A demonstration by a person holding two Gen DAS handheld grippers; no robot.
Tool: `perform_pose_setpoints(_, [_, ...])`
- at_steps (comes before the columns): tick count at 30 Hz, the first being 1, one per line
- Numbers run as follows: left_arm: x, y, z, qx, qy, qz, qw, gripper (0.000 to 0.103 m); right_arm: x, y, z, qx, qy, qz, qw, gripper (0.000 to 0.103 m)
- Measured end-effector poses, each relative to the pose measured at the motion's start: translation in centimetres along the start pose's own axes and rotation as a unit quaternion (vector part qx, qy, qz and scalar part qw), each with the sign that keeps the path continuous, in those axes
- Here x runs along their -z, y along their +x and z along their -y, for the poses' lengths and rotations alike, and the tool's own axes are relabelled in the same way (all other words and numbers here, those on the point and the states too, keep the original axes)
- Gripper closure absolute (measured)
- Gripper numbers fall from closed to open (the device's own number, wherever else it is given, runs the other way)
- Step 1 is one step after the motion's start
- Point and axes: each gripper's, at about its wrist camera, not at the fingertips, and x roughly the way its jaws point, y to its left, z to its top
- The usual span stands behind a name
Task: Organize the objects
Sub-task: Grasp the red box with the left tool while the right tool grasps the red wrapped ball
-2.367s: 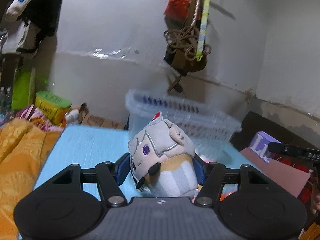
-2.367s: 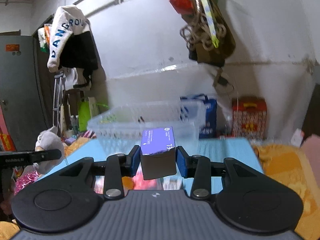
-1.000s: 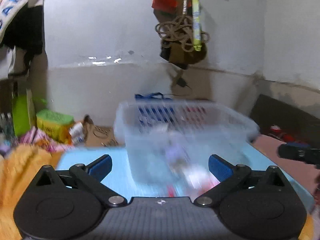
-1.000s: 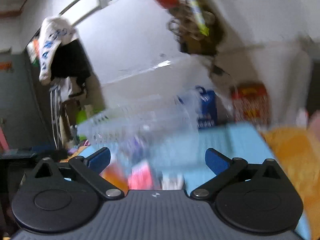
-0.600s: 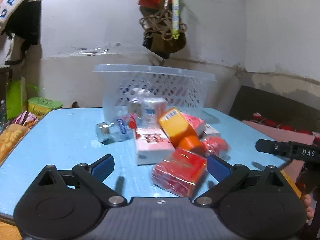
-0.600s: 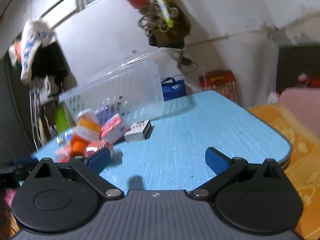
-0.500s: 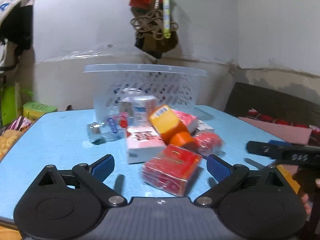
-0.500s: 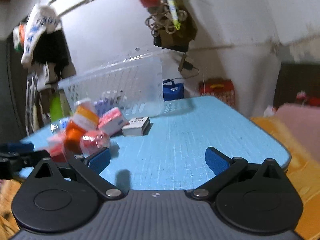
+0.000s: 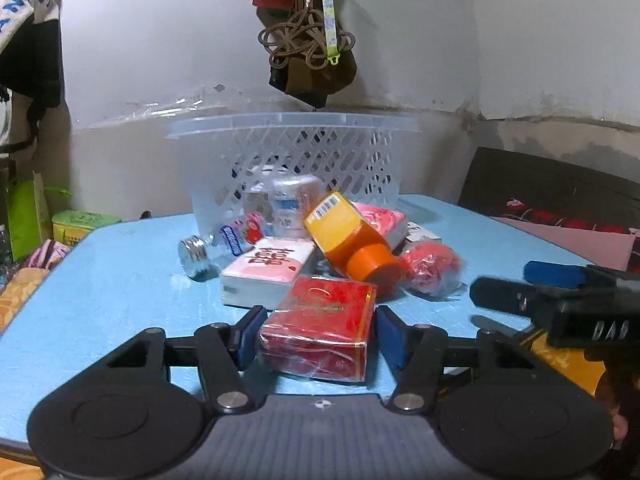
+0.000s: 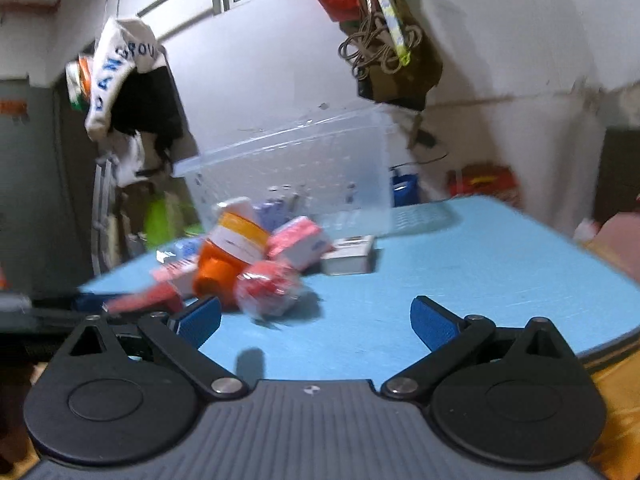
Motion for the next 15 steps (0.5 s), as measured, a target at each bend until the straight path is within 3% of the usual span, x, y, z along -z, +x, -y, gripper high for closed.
perform_pose_setpoints(3, [0.3,-0.1,-0.4,-0.007,0.0,-0.001,1.0,0.04,-0.3,1.1,-0.8,-0.005,-0.019,-0.01,1.0,0.01])
perform_pose_setpoints(7, [0.6,-0.6,-0.7,-0.024,0.005,0.015,0.9996,0.016,-0.5,2.1,-1.8,-0.021,-0.041,-0.013,0.999,0.017])
perform_pose_setpoints(11, [0.4,-1.4,-1.0,-0.012,0.001,0.036,0.9993,0.014,-0.3,2.6,-2.7,-0.02,-0.066,-0.015,0.998,0.021])
perform_pose_setpoints(15, [0.5,-1.1,-1.1,-0.01,0.0,0.033,0.9994,0.014,-0.2,3.2,-2.9,-0.025,-0.075,-0.03,0.996,0.053])
